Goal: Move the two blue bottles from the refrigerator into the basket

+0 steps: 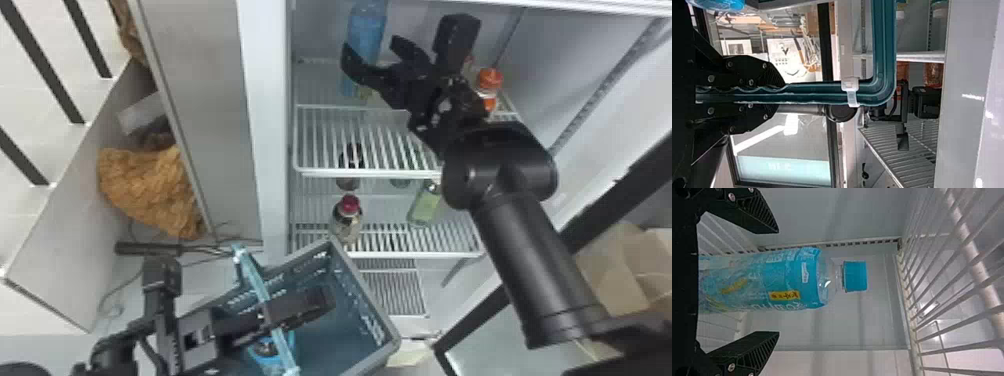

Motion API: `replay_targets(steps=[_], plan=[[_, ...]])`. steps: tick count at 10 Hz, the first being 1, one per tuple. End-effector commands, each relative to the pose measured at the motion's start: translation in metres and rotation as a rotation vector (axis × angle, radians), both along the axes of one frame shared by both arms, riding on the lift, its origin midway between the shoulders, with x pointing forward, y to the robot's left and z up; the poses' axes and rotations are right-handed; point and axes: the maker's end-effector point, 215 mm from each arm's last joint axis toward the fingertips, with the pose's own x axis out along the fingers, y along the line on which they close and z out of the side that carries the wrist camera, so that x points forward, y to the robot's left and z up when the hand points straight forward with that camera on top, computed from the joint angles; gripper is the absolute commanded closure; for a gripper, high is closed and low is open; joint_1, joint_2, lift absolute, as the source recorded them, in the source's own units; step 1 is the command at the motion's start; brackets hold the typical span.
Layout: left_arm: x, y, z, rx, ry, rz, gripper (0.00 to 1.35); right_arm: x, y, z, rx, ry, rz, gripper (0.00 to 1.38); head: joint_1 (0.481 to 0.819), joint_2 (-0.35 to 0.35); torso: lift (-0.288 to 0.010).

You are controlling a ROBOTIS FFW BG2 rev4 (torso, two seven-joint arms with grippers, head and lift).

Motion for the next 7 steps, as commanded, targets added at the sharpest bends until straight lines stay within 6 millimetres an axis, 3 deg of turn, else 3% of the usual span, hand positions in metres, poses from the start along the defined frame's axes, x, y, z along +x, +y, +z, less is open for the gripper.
replay_targets(steps=[1,2,3,4,5,6,7], plan=[[0.001,0.0,0.0,0.0,-0.001,0.0,1.2,0.006,0.003,-0.002,-0.011,0.011,0.004,0.13,0.695,-0.118,-0.01],[0.001,0.0,0.0,0.0,-0.001,0.0,1.2,0.009,0.004,-0.005,-0.015,0.019,0.002,0.18,0.695,-0.116,-0.01],[0.001,0.0,0.0,0.0,-0.001,0.0,1.2,0.012,0.009,-0.009,-0.017,0.032,0.012,0.32,0.695,-0.115,-0.01],[0.001,0.0,0.0,0.0,-0.001,0.0,1.2,0.017,0.011,-0.01,-0.02,0.041,0.023,0.59,0.695,-0.111,-0.01],[0.001,-0.001,0.0,-0.001,-0.001,-0.002,1.2,0.015,0.013,-0.011,-0.005,0.036,0.024,1.04,0.695,-0.106,-0.01],[0.001,0.0,0.0,-0.001,0.0,0.001,1.2,0.012,0.013,-0.015,0.008,0.041,0.022,1.25,0.695,-0.103,-0.01],[0.0,-0.001,0.0,-0.003,0.001,-0.001,1.2,0.011,0.012,-0.017,0.002,0.035,0.018,1.28,0.695,-0.103,-0.01]])
